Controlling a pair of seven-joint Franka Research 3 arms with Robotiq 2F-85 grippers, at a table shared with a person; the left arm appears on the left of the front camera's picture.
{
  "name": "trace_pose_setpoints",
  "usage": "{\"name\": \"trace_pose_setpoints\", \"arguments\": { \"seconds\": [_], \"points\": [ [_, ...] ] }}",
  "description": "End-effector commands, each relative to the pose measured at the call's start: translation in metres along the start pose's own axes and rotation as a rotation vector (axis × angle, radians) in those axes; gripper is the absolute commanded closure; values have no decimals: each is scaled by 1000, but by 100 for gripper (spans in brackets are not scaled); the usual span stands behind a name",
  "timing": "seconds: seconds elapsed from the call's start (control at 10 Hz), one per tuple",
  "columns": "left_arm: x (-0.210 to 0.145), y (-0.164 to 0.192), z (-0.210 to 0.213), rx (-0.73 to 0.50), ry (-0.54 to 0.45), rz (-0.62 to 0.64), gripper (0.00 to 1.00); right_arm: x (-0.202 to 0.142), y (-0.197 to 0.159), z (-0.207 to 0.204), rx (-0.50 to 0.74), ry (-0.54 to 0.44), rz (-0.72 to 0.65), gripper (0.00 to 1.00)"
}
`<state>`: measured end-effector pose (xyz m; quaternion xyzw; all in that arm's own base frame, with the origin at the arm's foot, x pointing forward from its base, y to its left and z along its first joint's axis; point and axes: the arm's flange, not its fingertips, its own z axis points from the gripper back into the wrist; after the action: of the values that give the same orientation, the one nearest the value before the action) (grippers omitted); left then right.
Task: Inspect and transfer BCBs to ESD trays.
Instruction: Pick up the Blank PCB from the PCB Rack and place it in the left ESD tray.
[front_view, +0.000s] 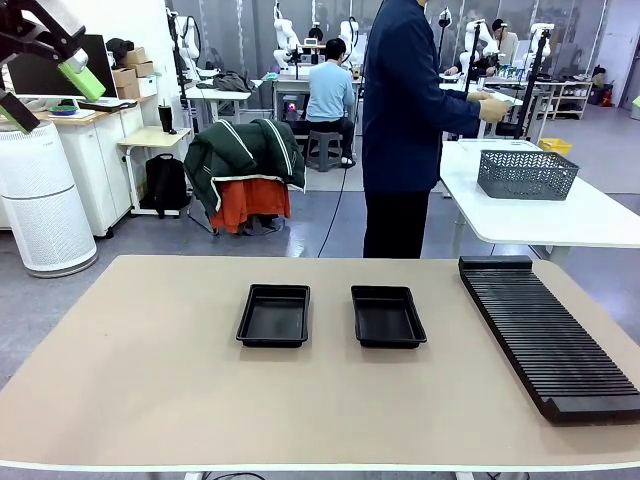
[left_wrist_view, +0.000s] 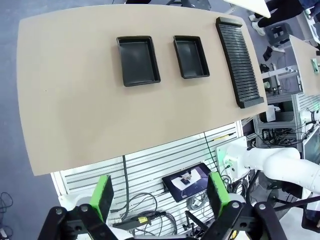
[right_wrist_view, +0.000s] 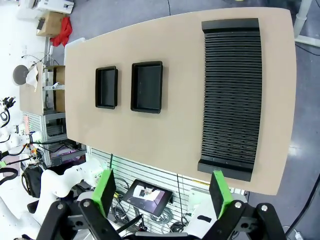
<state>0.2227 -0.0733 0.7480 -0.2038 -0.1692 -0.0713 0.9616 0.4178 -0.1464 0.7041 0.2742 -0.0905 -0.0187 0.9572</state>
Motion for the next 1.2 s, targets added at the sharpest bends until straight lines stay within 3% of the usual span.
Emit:
{"name": "trace_pose_setpoints", "arguments": {
  "seconds": [0.0,1.1],
  "points": [
    [3,-6,7,32,5,11,0,-1,0,1,3,-2,4,0],
    [6,-24,7,47,-26,-46,0,-1,0,1,3,-2,4,0]
  ]
}}
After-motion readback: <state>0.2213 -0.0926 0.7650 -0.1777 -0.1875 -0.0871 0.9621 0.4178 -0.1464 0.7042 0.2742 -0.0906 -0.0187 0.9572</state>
